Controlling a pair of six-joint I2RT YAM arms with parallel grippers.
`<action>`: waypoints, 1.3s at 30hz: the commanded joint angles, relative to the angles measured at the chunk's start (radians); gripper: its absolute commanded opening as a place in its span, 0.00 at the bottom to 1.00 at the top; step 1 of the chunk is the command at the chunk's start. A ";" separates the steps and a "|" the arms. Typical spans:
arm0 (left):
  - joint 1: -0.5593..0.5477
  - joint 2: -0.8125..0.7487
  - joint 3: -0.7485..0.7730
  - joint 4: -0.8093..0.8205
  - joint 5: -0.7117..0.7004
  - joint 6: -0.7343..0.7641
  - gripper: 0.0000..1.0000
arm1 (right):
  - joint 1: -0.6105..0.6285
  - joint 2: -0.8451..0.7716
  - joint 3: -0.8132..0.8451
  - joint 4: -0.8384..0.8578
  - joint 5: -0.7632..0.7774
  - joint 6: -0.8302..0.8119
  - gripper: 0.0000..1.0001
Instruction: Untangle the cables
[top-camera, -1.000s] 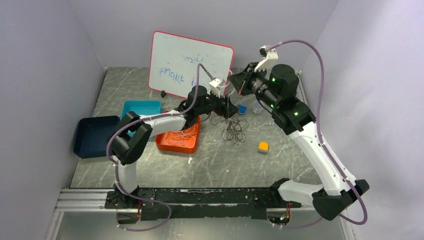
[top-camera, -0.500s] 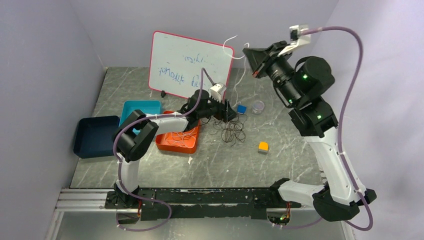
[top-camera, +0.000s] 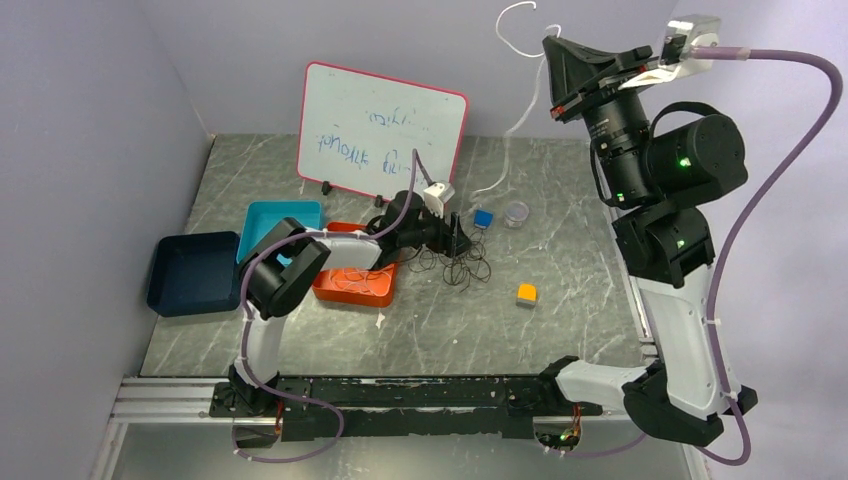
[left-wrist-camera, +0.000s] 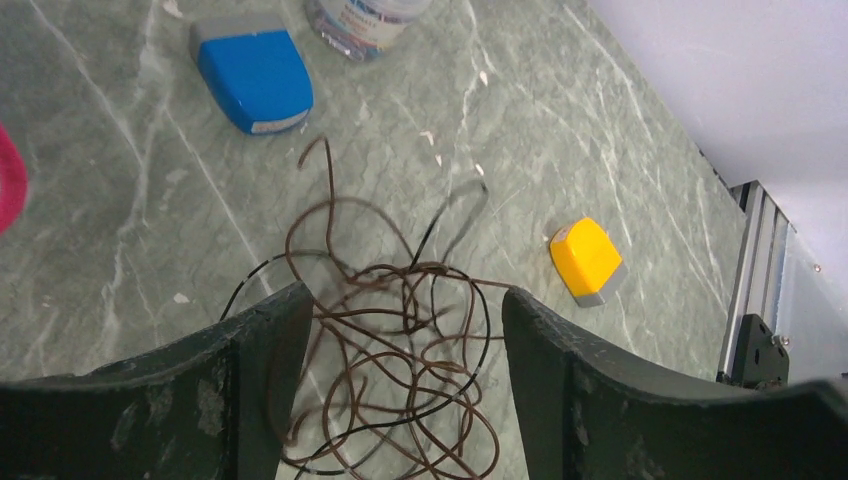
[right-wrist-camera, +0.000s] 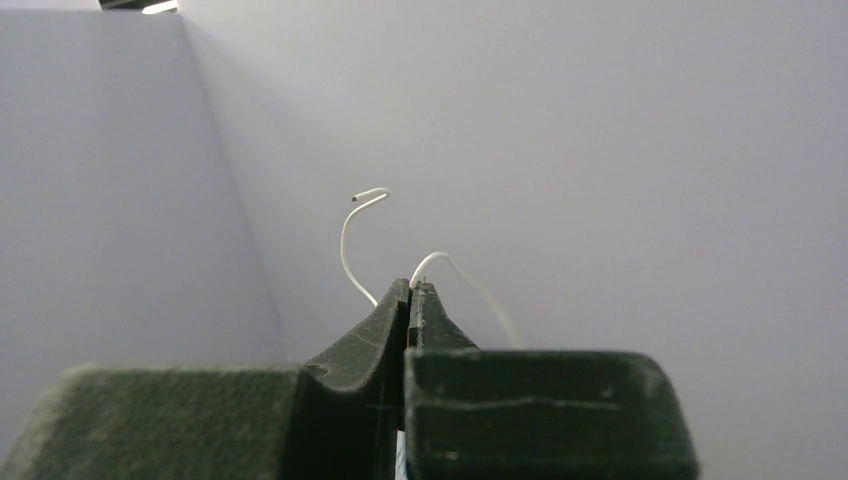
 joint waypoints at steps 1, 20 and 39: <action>-0.017 0.026 -0.025 0.040 0.012 -0.006 0.75 | -0.006 0.007 0.049 0.084 0.044 -0.076 0.00; -0.024 -0.142 -0.073 -0.033 -0.031 0.023 0.88 | -0.006 -0.023 -0.008 0.086 0.117 -0.121 0.00; -0.019 -0.699 -0.237 -0.195 -0.195 0.221 0.96 | -0.006 -0.073 -0.198 0.040 0.043 -0.022 0.00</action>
